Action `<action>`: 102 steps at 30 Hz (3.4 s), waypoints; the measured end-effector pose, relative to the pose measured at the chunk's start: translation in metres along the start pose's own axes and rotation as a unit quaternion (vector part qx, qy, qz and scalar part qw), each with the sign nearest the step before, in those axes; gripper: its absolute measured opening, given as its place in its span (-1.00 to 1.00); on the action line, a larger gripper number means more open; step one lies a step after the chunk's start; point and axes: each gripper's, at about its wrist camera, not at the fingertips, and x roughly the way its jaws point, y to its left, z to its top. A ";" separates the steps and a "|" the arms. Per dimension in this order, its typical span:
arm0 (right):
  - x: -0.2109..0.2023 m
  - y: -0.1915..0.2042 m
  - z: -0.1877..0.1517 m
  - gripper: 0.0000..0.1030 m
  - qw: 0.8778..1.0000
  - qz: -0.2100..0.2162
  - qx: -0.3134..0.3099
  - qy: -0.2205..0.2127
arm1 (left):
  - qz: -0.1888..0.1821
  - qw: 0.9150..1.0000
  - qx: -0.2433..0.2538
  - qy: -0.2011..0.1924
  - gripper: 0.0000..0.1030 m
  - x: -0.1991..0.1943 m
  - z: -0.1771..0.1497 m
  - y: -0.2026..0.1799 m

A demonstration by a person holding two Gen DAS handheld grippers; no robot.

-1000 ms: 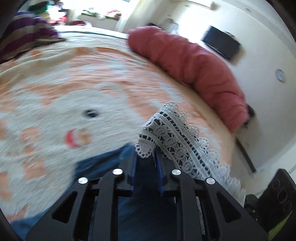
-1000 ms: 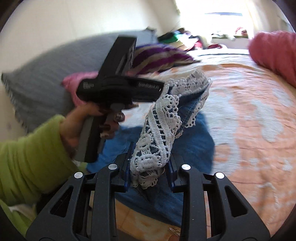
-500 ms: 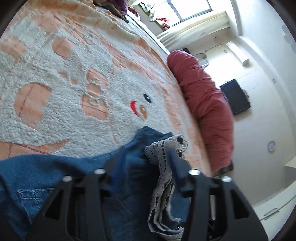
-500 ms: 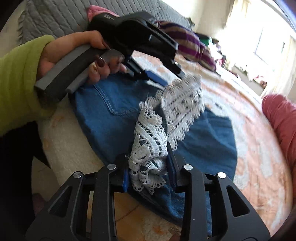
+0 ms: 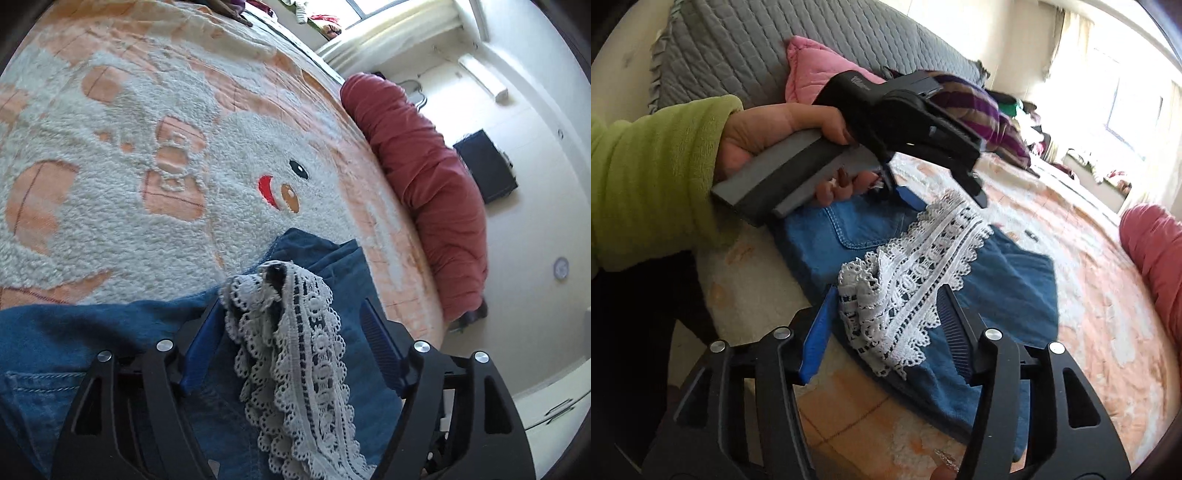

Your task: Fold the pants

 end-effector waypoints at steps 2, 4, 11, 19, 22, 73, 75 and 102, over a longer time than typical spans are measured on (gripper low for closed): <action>0.003 0.002 0.000 -0.08 1.000 0.004 -0.008 0.002 | 0.018 1.000 0.014 0.001 0.06 0.007 0.001 -0.005; 0.014 0.003 0.005 -0.28 1.000 -0.001 -0.015 0.011 | 0.025 0.999 0.024 0.005 -0.53 0.011 0.001 -0.008; 0.019 0.009 0.023 -0.82 1.000 0.016 -0.010 0.002 | 0.015 0.998 0.057 -0.036 -0.62 -0.009 0.010 -0.020; 0.039 0.016 0.017 -0.62 0.998 0.056 -0.009 0.038 | 0.053 0.998 0.021 -0.016 -0.40 0.001 0.007 0.007; 0.025 0.006 0.018 -0.39 0.996 0.084 0.022 0.016 | 0.068 0.997 0.034 -0.033 -0.15 -0.014 0.003 0.002; -0.019 -0.100 -0.026 0.52 0.970 0.018 0.243 0.028 | 0.229 0.957 0.169 -0.054 0.25 -0.093 -0.142 -0.080; -0.024 -0.104 -0.025 0.63 0.968 0.011 0.251 0.017 | 0.236 0.955 0.166 -0.062 0.45 -0.100 -0.142 -0.078; 0.023 -0.066 0.100 0.82 0.980 0.106 0.166 0.020 | 0.214 0.970 -0.013 -0.114 0.68 -0.185 -0.159 0.026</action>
